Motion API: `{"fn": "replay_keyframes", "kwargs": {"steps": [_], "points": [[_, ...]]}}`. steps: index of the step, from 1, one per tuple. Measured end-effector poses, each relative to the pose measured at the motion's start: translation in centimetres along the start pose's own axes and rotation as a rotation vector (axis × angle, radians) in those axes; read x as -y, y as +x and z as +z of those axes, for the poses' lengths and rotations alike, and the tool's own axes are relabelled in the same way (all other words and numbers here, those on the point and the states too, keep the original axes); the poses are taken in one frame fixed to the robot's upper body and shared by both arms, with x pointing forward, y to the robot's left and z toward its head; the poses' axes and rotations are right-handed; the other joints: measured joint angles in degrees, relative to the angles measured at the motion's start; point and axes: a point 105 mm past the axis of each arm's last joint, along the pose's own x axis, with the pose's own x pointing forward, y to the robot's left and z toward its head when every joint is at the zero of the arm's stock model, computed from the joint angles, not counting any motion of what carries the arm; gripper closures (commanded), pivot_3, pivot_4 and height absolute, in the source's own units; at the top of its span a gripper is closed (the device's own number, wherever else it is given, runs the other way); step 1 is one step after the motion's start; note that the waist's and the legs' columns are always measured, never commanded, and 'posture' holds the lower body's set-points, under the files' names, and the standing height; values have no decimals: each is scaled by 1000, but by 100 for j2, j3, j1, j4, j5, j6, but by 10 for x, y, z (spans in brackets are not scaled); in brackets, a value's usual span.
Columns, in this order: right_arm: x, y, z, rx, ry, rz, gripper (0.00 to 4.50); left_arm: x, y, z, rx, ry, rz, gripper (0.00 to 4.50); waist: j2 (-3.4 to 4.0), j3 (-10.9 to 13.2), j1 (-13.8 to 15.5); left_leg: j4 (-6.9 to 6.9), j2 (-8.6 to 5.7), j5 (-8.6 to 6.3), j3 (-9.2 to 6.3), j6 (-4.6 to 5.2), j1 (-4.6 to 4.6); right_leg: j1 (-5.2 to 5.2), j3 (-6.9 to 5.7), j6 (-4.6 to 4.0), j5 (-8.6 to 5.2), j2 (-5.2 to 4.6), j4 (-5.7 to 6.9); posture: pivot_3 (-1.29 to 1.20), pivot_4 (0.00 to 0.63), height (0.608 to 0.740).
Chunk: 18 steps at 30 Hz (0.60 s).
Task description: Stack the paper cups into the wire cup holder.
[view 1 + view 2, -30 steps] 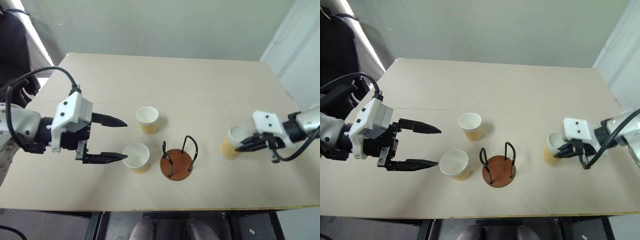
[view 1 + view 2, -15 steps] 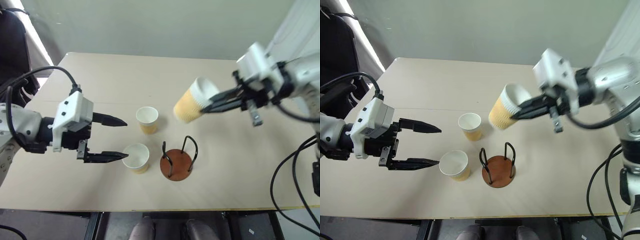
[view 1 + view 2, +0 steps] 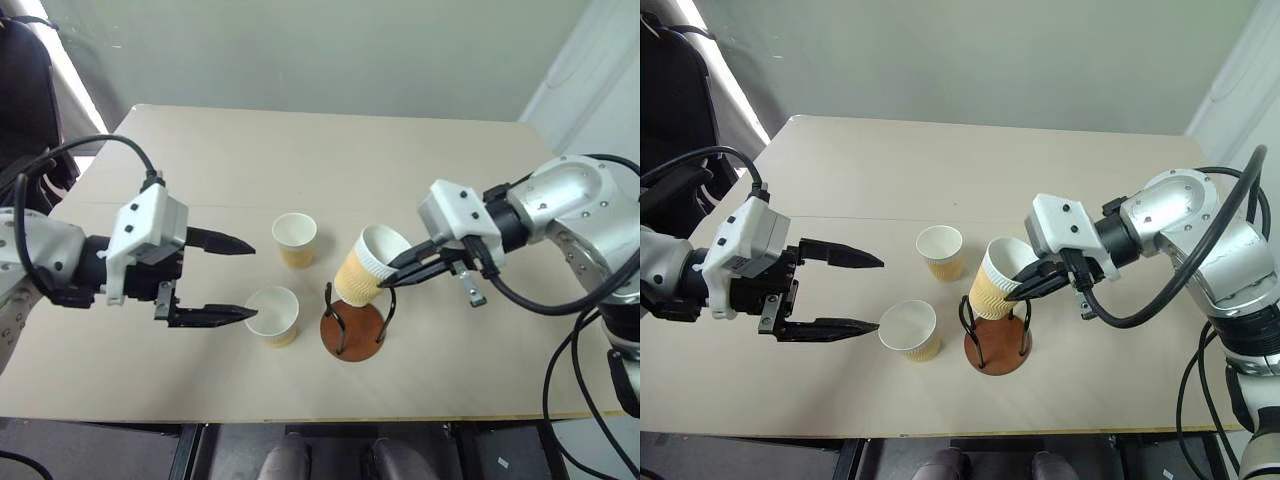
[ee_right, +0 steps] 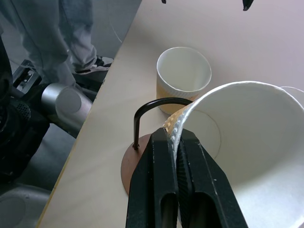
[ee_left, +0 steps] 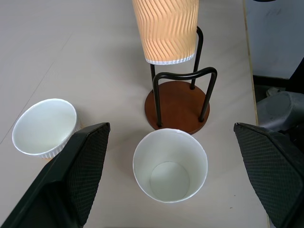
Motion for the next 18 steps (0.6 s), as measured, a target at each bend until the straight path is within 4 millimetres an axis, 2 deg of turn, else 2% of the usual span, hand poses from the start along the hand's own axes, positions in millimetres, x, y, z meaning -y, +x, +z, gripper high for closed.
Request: {"fn": "replay_keyframes", "kwargs": {"steps": [11,14,18], "points": [[-6,10,-15,-47,12,23,4455,-1,0,-1,-1,-5,9,0,0,0,-1,1,0,0,1,0,1,0,0,0,0,0,1,0,150,740],[-6,10,-15,-51,5,20,3851,0,0,-1,-1,-7,9,0,0,0,0,1,0,0,0,0,1,1,0,0,0,0,1,0,150,740],[-6,10,-15,-52,4,19,2418,0,0,-1,-2,-6,8,0,0,0,0,0,0,0,1,0,1,0,0,0,0,0,0,0,150,740]]}}
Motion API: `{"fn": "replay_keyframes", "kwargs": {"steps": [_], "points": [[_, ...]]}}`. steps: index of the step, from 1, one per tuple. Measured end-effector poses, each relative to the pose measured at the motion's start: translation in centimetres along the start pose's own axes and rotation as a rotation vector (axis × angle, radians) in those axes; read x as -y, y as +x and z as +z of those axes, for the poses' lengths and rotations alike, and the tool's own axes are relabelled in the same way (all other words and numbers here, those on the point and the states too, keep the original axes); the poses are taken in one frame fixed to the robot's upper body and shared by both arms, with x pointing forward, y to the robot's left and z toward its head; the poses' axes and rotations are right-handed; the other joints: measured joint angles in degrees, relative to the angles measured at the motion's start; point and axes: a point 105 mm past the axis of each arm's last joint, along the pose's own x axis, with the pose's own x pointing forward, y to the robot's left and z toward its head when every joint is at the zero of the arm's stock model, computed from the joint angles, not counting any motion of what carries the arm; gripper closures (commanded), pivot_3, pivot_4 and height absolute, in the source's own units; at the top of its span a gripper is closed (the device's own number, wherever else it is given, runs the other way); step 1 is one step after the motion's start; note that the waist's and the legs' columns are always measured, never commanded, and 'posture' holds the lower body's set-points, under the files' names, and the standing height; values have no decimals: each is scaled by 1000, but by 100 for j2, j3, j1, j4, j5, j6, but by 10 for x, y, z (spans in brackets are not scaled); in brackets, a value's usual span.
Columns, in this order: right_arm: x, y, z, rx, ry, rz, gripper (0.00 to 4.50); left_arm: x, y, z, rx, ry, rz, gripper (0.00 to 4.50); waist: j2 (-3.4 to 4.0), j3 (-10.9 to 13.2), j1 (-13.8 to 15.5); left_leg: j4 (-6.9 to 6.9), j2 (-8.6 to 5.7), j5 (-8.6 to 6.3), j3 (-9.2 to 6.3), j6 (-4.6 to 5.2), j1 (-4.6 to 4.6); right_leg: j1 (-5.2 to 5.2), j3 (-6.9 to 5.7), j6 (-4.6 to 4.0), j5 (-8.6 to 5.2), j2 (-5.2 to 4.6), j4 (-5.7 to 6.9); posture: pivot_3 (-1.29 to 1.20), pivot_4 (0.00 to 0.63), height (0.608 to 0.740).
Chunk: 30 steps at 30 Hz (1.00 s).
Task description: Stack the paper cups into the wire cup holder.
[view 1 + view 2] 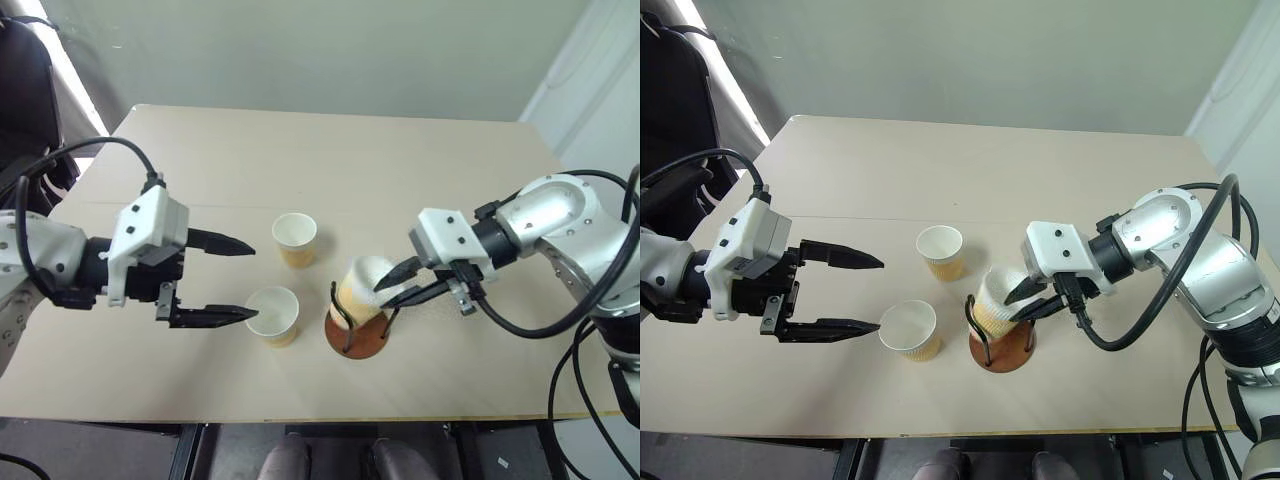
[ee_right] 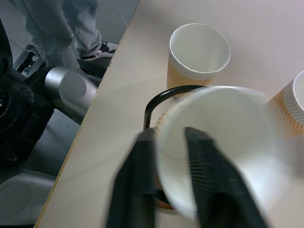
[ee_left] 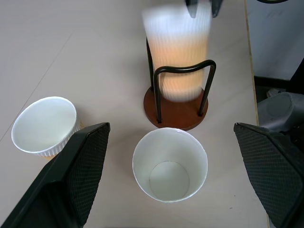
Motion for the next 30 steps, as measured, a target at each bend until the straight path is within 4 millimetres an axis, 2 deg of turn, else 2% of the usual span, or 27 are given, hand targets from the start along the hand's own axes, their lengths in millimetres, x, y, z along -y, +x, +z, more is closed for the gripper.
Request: {"fn": "replay_keyframes", "kwargs": {"steps": [4,6,7,11,15,18,22,25,28,30], "points": [[1,0,0,-5,-2,-7,934,0,0,-1,-10,5,-1,0,0,0,1,0,0,0,0,0,0,0,0,0,0,0,0,0,150,740],[2,0,0,-8,-4,-11,222,1,0,-9,-87,22,-14,0,1,0,-1,0,0,0,0,0,1,0,2,0,0,0,-2,0,150,740],[3,-1,-1,-13,-4,-17,57,2,2,-15,-129,37,-29,0,1,0,-2,-1,0,0,0,0,1,0,2,0,0,0,-1,0,150,740],[13,-10,-4,-20,16,-67,57,9,12,-26,-190,79,-107,0,0,0,11,1,0,-1,-2,1,0,0,2,-2,1,-1,-1,0,150,740],[30,-40,-8,1,72,-210,57,12,19,-30,-229,145,-181,0,0,0,34,-2,0,-2,-5,1,-4,-2,1,-4,2,-2,-1,0,150,740],[31,-58,-14,-17,98,-286,57,14,23,-31,-233,173,-230,0,-1,0,40,-14,1,-2,-5,0,-4,-1,0,-6,2,-2,3,0,150,740],[22,-60,-27,-20,164,-296,57,20,25,-36,-259,195,-309,0,0,0,27,-24,2,-2,-2,-1,-15,-7,0,-6,2,-2,2,0,150,740],[13,-66,-24,12,182,-294,57,19,27,-44,-297,207,-325,0,1,1,25,-27,3,-2,-2,-1,-26,-18,0,-6,2,-2,-2,0,150,740],[-10,-77,-42,-30,267,-283,57,16,28,-57,-341,214,-331,0,-2,-1,87,-25,3,-5,-10,-1,-33,-13,-5,-5,2,-4,-12,0,150,740],[-18,-81,-46,21,324,-279,57,14,29,-63,-350,206,-336,0,-2,-1,87,-22,0,-6,-4,0,-38,-20,0,-5,2,-7,-9,0,150,740]]}}
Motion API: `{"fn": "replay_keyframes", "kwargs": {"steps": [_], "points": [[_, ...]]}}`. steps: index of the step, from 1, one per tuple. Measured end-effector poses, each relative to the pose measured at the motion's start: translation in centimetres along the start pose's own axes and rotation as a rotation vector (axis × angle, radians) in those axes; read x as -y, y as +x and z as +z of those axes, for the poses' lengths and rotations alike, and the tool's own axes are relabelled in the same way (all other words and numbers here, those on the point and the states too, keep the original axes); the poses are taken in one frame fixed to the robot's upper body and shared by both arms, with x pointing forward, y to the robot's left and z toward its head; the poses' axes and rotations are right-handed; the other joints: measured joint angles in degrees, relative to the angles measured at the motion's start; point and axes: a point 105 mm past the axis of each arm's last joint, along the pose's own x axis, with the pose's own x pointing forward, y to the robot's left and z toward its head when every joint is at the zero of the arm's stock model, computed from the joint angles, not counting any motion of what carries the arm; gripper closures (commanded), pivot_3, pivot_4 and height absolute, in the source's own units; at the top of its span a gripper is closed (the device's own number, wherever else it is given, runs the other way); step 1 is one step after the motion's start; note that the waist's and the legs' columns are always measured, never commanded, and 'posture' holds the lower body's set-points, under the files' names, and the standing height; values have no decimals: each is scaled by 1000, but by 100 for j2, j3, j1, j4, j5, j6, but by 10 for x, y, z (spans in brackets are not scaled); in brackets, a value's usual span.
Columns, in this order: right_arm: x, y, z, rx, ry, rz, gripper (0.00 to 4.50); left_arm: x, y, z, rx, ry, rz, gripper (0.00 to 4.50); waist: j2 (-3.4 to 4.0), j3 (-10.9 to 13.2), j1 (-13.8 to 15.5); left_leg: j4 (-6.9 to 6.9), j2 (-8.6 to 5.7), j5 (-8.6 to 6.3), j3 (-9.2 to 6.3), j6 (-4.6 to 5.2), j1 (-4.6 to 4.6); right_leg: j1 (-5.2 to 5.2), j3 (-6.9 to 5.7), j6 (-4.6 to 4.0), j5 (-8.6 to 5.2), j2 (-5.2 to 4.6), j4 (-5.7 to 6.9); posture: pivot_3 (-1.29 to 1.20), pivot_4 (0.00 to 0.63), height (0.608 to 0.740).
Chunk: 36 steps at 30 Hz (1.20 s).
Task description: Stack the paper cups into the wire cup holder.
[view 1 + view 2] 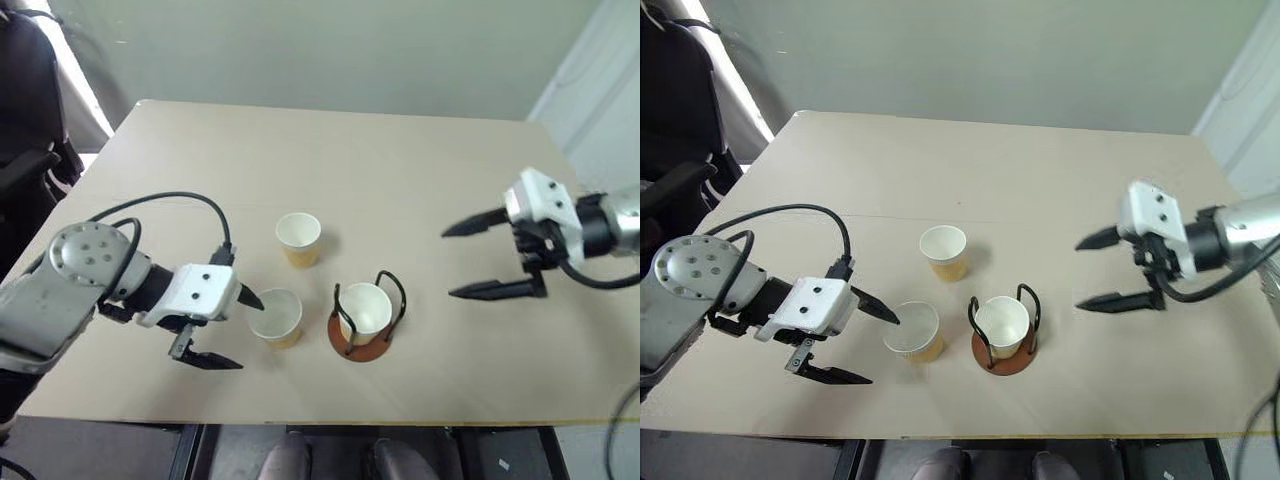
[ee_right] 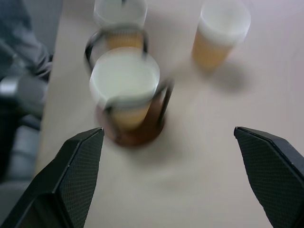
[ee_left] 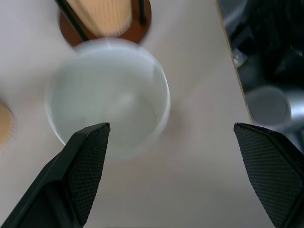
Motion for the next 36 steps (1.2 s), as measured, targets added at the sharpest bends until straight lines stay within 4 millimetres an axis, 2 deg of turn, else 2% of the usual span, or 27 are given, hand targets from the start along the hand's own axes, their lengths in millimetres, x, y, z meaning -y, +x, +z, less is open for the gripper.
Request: {"fn": "replay_keyframes", "kwargs": {"steps": [6,11,15,25,33,36], "points": [[-12,-26,7,170,63,-22,57,-3,7,-3,2,29,-17,0,0,0,-6,2,1,1,0,0,6,2,-3,0,0,1,5,0,150,740],[-17,-21,4,177,75,-33,57,-6,12,-2,12,42,-22,0,0,0,-37,11,1,0,0,0,7,2,-2,0,0,1,5,0,150,740],[-15,-20,6,185,69,-53,0,-6,15,-2,3,52,-28,900,1,-1,-50,13,1,1,0,1,9,2,-2,0,0,1,4,0,150,740],[-12,-21,8,190,52,-86,0,-6,19,-4,-5,52,-38,4476,1,-1,-47,17,0,0,0,2,8,3,-3,0,0,1,7,0,150,740],[-11,-20,11,188,31,-85,0,-10,17,0,7,66,-28,4476,1,-1,-45,26,0,0,-1,2,8,3,-4,0,0,1,7,0,150,740],[-10,-20,11,187,27,-86,0,-18,11,10,57,86,-15,4476,1,-1,-32,39,0,-1,-2,4,5,3,-5,0,0,1,9,0,150,740]]}}
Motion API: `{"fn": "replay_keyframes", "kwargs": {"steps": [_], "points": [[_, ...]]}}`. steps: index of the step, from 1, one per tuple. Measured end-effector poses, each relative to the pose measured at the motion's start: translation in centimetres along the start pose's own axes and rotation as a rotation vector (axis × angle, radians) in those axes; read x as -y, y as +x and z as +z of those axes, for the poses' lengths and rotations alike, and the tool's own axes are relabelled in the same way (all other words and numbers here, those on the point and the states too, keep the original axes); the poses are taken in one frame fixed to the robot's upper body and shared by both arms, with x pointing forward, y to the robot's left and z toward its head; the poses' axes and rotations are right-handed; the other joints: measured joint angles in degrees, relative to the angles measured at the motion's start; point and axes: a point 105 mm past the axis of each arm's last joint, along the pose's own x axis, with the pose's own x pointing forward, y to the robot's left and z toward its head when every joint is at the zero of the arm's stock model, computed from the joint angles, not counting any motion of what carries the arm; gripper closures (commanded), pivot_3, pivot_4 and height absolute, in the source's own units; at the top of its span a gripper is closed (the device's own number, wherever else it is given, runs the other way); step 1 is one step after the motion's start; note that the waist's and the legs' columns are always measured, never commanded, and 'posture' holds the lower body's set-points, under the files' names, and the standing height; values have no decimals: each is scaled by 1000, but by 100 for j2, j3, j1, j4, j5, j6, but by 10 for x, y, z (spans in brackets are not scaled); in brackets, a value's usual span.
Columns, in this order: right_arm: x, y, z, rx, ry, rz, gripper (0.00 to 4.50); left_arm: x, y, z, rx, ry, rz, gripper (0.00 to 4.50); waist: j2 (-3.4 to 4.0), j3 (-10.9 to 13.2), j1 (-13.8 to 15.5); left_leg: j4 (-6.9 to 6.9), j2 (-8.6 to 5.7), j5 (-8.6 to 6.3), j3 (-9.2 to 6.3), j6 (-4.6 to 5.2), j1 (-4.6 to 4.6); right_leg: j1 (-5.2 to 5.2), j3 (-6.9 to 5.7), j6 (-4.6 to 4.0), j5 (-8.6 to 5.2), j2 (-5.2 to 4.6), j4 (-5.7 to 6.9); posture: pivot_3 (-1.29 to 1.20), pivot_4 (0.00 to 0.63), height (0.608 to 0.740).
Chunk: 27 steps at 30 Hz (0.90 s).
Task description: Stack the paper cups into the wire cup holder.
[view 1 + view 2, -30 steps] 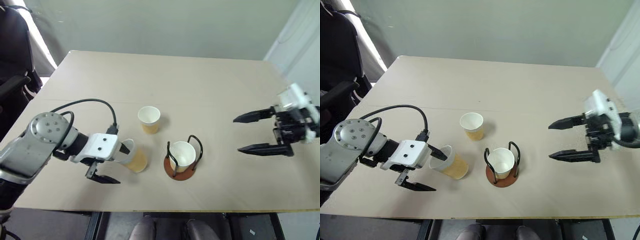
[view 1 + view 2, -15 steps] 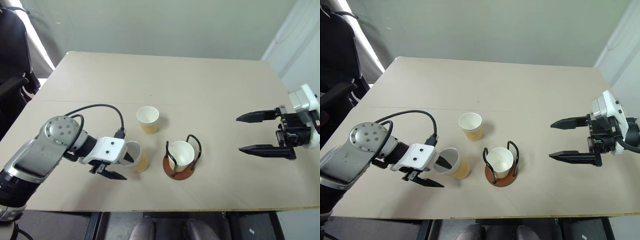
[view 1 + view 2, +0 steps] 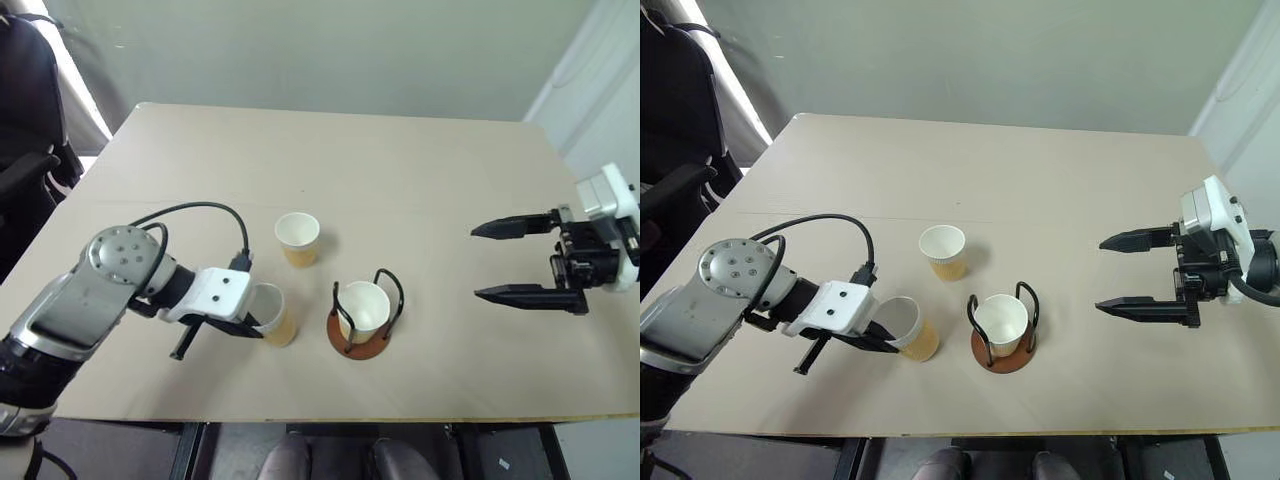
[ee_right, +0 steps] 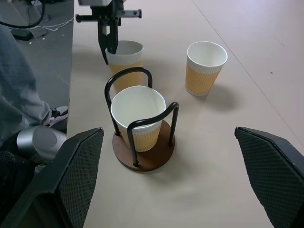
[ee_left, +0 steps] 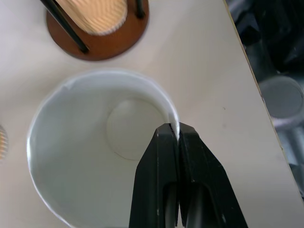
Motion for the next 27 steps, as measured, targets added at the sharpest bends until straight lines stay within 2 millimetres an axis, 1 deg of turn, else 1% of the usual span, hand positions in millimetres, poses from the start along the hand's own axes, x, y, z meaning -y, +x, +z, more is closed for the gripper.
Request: {"fn": "replay_keyframes", "kwargs": {"steps": [2,5,7,9,11,14,18,21,23,27], "points": [[0,0,0,-2,0,0,0,-8,-8,11,30,33,21,4476,0,0,4,9,-1,-1,0,2,-1,2,0,0,0,0,3,0,150,740],[0,-3,0,-15,0,1,0,-32,-33,36,93,101,91,4476,-1,1,30,26,-1,-2,-6,4,-6,1,-5,0,0,0,11,0,150,740],[0,-5,-1,-23,2,5,0,-48,-51,56,121,166,134,4476,0,0,39,40,-2,-8,-7,13,-6,7,-5,0,0,0,13,0,150,740],[0,-7,-2,-24,6,2,0,-58,-59,69,143,213,146,4476,2,-1,43,44,-3,-12,-6,20,-5,10,-3,1,1,-1,12,0,150,740],[1,-8,-4,-24,12,-2,0,-67,-61,79,161,251,144,4476,2,-1,44,47,-4,-13,-5,21,-8,8,-3,4,2,-1,10,0,150,740],[1,-9,-6,-28,21,-11,0,-77,-53,95,187,320,92,4476,2,0,46,49,-4,-14,-4,24,-14,6,-3,6,2,-1,6,0,150,740],[0,-11,-8,-32,23,-28,0,-77,-36,112,214,410,3,4476,2,0,44,51,-5,-16,-1,27,-23,6,-2,14,-1,-1,4,0,150,740],[-1,-11,-7,-38,16,-48,0,-77,-19,126,235,501,-73,4476,2,0,64,56,-7,-19,0,32,-30,8,-2,25,-2,-2,3,0,150,740],[-3,-13,-8,-44,17,-66,0,-77,-14,129,250,526,-96,4476,2,0,64,57,-6,-21,3,34,-34,7,0,28,-3,-2,4,0,150,740],[-7,-18,-8,-59,27,-91,0,-72,-7,125,253,545,-139,4476,2,0,55,55,-6,-24,9,40,-34,8,5,36,-8,-2,3,0,150,740]]}}
